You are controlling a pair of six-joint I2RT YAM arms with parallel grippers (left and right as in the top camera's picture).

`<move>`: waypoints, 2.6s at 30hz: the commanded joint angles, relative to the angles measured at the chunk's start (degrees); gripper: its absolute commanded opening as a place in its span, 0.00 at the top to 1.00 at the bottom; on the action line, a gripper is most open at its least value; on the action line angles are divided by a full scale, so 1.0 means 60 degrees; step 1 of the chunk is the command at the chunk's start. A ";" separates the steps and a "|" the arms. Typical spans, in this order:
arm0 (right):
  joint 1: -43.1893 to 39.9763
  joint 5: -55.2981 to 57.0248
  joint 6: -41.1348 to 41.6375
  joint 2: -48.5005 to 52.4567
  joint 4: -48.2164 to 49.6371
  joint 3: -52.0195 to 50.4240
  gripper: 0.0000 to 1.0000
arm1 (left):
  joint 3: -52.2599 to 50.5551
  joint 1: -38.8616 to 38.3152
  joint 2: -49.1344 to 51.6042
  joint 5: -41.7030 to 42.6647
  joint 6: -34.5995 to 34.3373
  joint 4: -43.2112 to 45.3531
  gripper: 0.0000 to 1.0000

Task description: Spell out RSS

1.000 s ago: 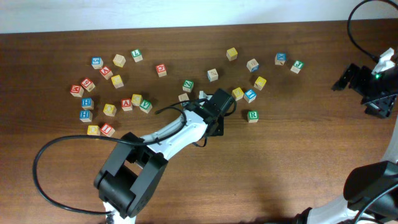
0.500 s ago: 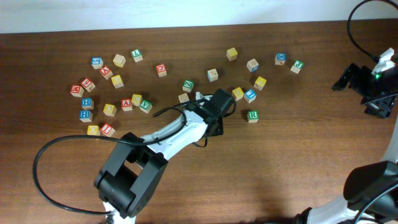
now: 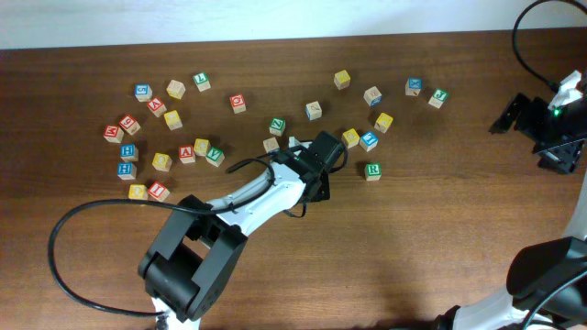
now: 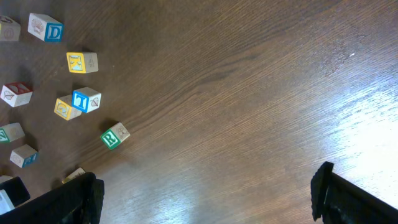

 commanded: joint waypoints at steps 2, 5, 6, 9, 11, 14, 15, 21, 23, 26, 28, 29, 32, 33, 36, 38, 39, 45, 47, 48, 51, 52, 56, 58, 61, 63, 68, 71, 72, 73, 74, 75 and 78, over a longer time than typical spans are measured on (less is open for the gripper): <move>0.0022 -0.0044 0.0069 -0.0011 0.0007 -0.0033 0.02 | -0.0109 0.0022 -0.0109 0.0280 -0.0051 -0.0025 0.78; 0.0022 -0.0044 0.0069 -0.0011 0.0007 -0.0033 0.02 | -0.0109 0.0022 -0.0113 0.0280 -0.0047 -0.0033 0.75; 0.0022 -0.0044 0.0069 -0.0011 0.0007 -0.0033 0.02 | -0.0109 0.0022 -0.0113 0.0284 -0.0047 -0.0029 0.72; 0.0022 -0.0047 0.0069 -0.0011 0.0007 -0.0033 0.02 | -0.0106 0.0022 -0.0113 0.0280 -0.0047 -0.0029 0.66; 0.0022 -0.0044 0.0069 -0.0011 0.0007 -0.0033 0.02 | -0.0106 0.0022 -0.0113 0.0280 -0.0047 -0.0029 0.65; 0.0022 -0.0044 0.0069 -0.0011 0.0007 -0.0033 0.02 | -0.0095 0.0026 -0.0117 0.0240 -0.0044 -0.0029 0.63; 0.0022 -0.0044 0.0069 -0.0011 0.0007 -0.0033 0.02 | -0.0069 0.0026 -0.0117 0.0240 -0.0004 -0.0025 0.63; 0.0022 -0.0044 0.0069 -0.0011 0.0007 -0.0033 0.02 | 0.0164 0.0026 -0.0255 0.0168 0.0098 -0.0029 0.63; 0.0022 -0.0047 0.0069 -0.0011 0.0007 -0.0033 0.02 | 0.0215 0.0026 -0.0346 -0.0040 0.0102 -0.0036 0.63; 0.0022 -0.0044 0.0069 -0.0011 0.0007 -0.0033 0.02 | 0.0219 0.0026 -0.0557 -0.0299 0.0131 -0.0040 0.62; 0.0022 -0.0044 0.0069 -0.0011 0.0007 -0.0033 0.02 | 0.0219 0.0047 -0.0718 -0.0346 0.0131 -0.0040 0.62; 0.0022 -0.0044 0.0069 -0.0011 0.0007 -0.0033 0.02 | 0.0219 0.0091 -0.0827 -0.0350 0.0131 -0.0044 0.62; 0.0022 -0.0044 0.0069 -0.0011 0.0007 -0.0033 0.02 | 0.0219 0.0160 -0.1217 -0.0346 0.0131 -0.0076 0.62; 0.0022 -0.0044 0.0069 -0.0011 0.0007 -0.0033 0.02 | 0.0219 0.0178 -0.1355 -0.0372 0.0131 -0.0095 0.61; 0.0022 -0.0044 0.0069 -0.0011 0.0007 -0.0033 0.02 | 0.0219 0.0248 -0.1923 -0.0608 0.0499 -0.0146 0.59; 0.0022 -0.0044 0.0069 -0.0011 0.0007 -0.0033 0.02 | 0.0222 0.0328 -0.2455 -0.0998 0.0747 -0.0313 0.56; 0.0022 -0.0044 0.0069 -0.0011 0.0007 -0.0033 0.02 | 0.0233 0.0386 -0.2787 -0.1249 0.0747 -0.0463 0.56; 0.0022 -0.0044 0.0069 -0.0011 0.0007 -0.0033 0.02 | 0.0237 0.1796 -0.5300 -0.1585 0.0780 -0.1625 0.35; 0.0022 -0.0044 0.0069 -0.0011 0.0007 -0.0033 0.02 | 0.0233 0.2579 -0.5810 -0.1585 0.0776 -0.2138 0.18; 0.0022 -0.0044 0.0069 -0.0011 0.0007 -0.0033 0.02 | 0.0233 0.2954 -0.5971 -0.1585 0.0776 -0.2371 0.06; 0.0022 -0.0047 0.0069 -0.0011 0.0007 -0.0033 0.02 | 0.0233 0.4116 -0.6244 -0.1581 0.0776 -0.3217 0.01; 0.0022 -0.0044 0.0069 -0.0011 0.0007 -0.0033 0.02 | 0.0233 0.4579 -0.6266 -0.1581 0.0776 -0.3632 0.01; 0.0022 -0.0044 0.0069 -0.0011 0.0007 -0.0033 0.02 | 0.0157 0.5858 -0.6218 -0.1581 0.0776 -0.5118 0.01; 0.0022 -0.0044 0.0069 -0.0011 0.0007 -0.0033 0.02 | 0.0051 0.6036 -0.6218 -0.1581 0.0776 -0.5260 0.01; 0.0022 -0.0044 0.0069 -0.0011 0.0007 -0.0033 0.02 | -0.0029 0.6153 -0.6207 -0.1577 0.0776 -0.5337 0.01; 0.0022 -0.0044 0.0069 -0.0011 0.0007 -0.0033 0.02 | -0.0029 0.6153 -0.6207 -0.1443 0.0776 -0.5442 0.01; 0.0022 -0.0044 0.0069 -0.0011 0.0007 -0.0033 0.02 | -0.0033 0.6153 -0.6207 -0.1359 0.0780 -0.5661 0.01; 0.0022 -0.0044 0.0069 -0.0011 0.0007 -0.0033 0.02 | -0.0135 0.6149 -0.6189 -0.0568 0.1257 -0.5705 0.01; 0.0022 -0.0044 0.0069 -0.0011 0.0007 -0.0033 0.02 | -0.0164 0.6149 -0.6153 -0.0415 0.1490 -0.5716 0.01; 0.0022 -0.0044 0.0069 -0.0011 0.0007 -0.0033 0.02 | -0.0197 0.6153 -0.6087 -0.0208 0.1861 -0.5756 0.01; 0.0022 -0.0044 0.0069 -0.0011 0.0007 -0.0033 0.02 | -0.0208 0.6149 -0.6036 -0.0091 0.1960 -0.5796 0.01; 0.0022 -0.0044 0.0069 -0.0011 0.0007 -0.0033 0.02 | -0.0222 0.6149 -0.5963 0.0066 0.2011 -0.5872 0.01; 0.0022 -0.0047 0.0073 -0.0011 0.0324 -0.0033 0.02 | -0.0331 0.6149 -0.5865 0.0386 0.2011 -0.5923 0.03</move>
